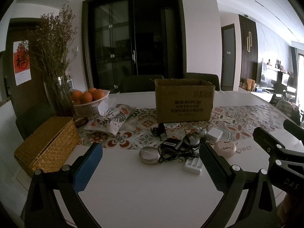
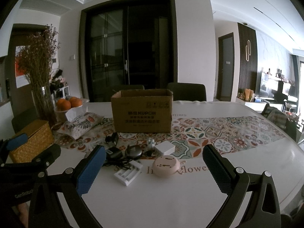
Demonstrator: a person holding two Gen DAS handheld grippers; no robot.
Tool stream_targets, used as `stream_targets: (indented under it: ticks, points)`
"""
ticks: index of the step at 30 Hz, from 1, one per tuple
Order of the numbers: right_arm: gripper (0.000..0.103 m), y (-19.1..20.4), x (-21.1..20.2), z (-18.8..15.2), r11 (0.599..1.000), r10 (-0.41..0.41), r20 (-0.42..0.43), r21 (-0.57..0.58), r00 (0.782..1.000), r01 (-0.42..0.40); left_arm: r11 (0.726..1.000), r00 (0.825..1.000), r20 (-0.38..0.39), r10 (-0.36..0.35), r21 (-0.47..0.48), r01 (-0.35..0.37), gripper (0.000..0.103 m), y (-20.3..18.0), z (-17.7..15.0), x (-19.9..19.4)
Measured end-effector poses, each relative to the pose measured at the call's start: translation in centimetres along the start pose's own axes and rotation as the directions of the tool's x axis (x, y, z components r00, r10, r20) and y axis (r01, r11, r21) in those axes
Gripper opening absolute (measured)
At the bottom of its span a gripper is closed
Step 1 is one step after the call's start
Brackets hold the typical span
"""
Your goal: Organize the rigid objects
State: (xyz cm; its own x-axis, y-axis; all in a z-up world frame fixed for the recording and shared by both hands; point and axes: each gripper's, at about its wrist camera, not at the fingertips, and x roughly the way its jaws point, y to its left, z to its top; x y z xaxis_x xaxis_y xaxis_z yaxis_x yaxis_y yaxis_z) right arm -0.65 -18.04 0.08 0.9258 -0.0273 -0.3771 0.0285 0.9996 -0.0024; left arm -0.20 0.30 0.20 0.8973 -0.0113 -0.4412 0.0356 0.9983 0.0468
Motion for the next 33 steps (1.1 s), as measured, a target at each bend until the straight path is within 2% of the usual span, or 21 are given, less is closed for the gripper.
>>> stream_targets:
  ticks: [33]
  points:
    - [0.103, 0.19, 0.16, -0.13, 1.0, 0.001, -0.006, 0.0, 1.0, -0.001, 1.0, 1.0, -0.004, -0.005, 0.001, 0.005, 0.103, -0.08, -0.14, 0.27]
